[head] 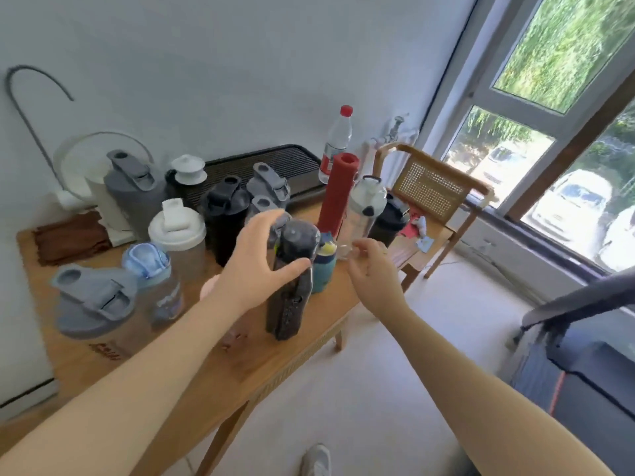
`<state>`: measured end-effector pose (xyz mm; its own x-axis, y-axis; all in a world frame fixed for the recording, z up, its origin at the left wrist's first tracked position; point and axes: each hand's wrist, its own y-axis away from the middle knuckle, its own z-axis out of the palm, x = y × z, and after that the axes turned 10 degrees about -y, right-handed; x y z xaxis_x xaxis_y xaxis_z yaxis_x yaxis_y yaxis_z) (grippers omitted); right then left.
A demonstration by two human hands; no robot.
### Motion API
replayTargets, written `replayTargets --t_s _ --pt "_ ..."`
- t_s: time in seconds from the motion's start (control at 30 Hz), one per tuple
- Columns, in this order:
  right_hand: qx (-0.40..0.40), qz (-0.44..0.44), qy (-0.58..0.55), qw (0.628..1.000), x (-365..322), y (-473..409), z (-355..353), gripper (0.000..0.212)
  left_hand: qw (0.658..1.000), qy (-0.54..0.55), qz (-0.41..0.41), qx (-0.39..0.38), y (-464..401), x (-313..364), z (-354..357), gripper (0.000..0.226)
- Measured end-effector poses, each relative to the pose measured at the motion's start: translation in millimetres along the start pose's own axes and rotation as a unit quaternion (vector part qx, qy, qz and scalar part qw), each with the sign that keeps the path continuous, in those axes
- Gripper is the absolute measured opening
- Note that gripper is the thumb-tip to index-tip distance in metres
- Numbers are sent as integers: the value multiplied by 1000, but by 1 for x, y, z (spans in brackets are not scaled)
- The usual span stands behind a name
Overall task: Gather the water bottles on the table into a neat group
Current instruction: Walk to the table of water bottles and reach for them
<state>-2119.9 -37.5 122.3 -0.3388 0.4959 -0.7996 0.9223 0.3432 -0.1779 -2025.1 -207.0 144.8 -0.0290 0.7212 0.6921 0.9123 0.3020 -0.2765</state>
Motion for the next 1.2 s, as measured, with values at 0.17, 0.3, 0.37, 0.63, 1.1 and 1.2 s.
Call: replayTargets --t_s 0.17,0.3,0.37,0.63,1.1,1.2 --pt "-7 -48 65 997 17 -91 -26 59 997 -52 -41 -28 -44 12 24 78" --pt "-40 -28 74 996 36 -152 -33 81 995 -58 -78 -11 -52 17 33 70" --pt "-57 -17 65 996 42 -175 -34 88 995 -61 -83 -19 -56 21 35 67" --pt "-103 -3 32 994 56 -202 -21 79 994 -94 -62 13 -72 27 46 47" --pt "-42 -192 -37 980 -82 -183 -113 61 985 92 -41 140 -117 93 -27 36" --pt "-31 -234 -114 965 -132 -183 -116 57 977 99 -35 187 -121 103 -55 34"
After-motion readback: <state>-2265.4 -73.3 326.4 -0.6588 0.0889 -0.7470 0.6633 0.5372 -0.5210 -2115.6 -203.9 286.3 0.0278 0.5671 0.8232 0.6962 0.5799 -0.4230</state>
